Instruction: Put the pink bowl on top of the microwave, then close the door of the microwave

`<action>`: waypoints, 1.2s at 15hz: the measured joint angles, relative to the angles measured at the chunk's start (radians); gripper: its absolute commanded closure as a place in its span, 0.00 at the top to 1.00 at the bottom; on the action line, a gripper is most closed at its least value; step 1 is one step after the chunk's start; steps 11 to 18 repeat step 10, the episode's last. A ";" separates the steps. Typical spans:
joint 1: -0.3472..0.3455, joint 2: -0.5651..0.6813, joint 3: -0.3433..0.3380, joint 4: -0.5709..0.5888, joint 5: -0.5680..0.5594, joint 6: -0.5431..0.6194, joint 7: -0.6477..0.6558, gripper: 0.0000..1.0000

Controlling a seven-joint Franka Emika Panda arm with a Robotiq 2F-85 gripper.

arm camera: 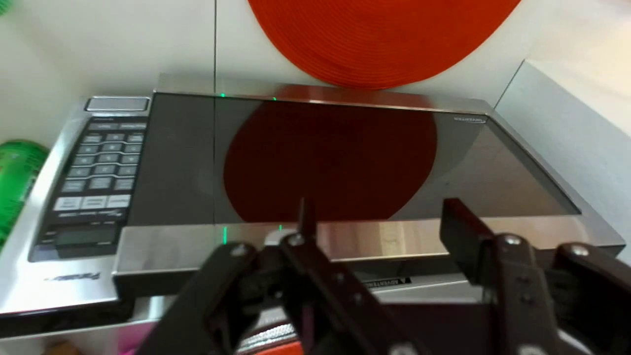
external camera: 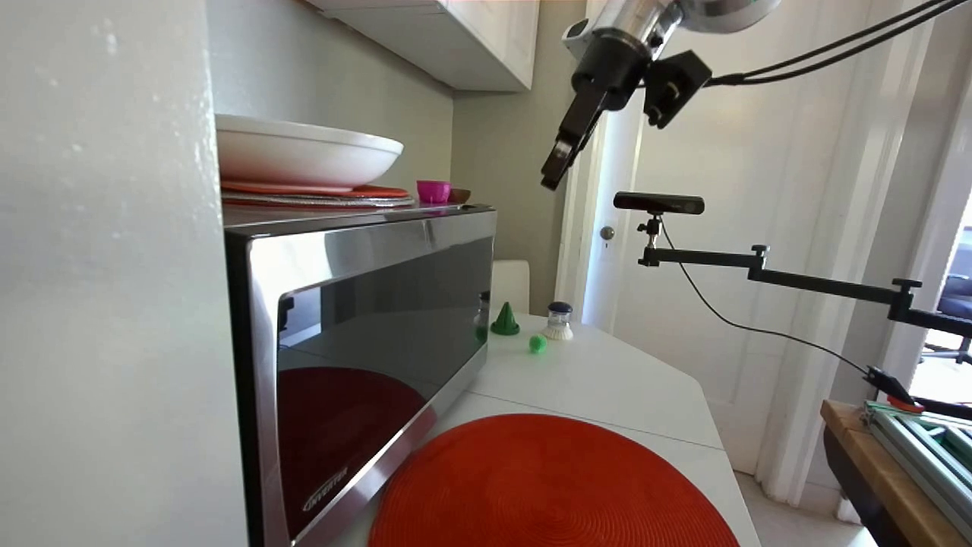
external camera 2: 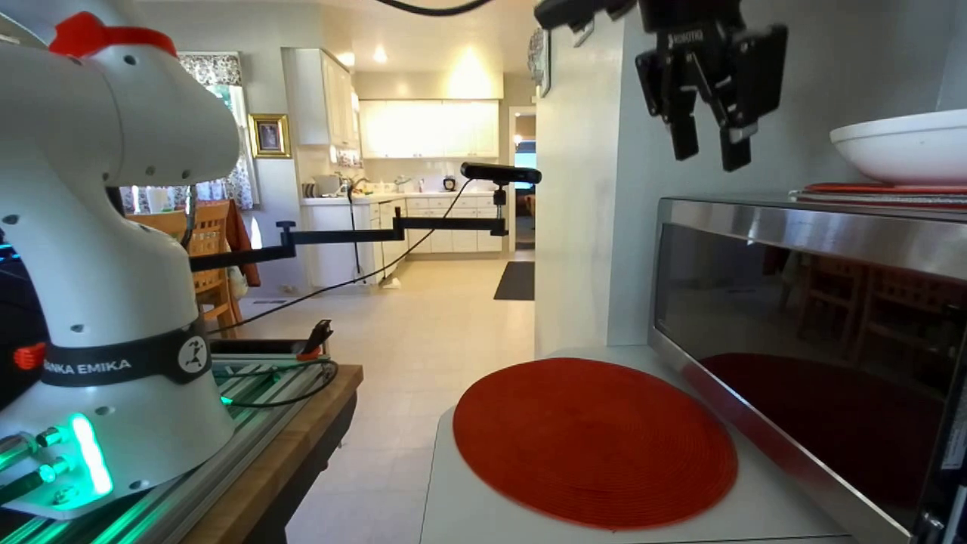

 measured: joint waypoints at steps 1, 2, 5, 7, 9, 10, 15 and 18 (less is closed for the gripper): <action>0.044 -0.028 -0.076 0.019 -0.042 -0.070 0.023 1.00; 0.084 -0.050 -0.138 0.035 -0.084 -0.129 0.049 1.00; 0.177 -0.073 -0.244 0.049 -0.138 -0.180 0.084 1.00; 0.198 -0.064 -0.259 0.047 -0.139 -0.172 0.084 1.00; 0.200 -0.061 -0.260 0.047 -0.139 -0.171 0.084 1.00; 0.200 -0.061 -0.261 0.047 -0.139 -0.171 0.084 1.00; 0.200 -0.061 -0.261 0.047 -0.139 -0.171 0.084 1.00; 0.200 -0.061 -0.261 0.047 -0.139 -0.171 0.084 1.00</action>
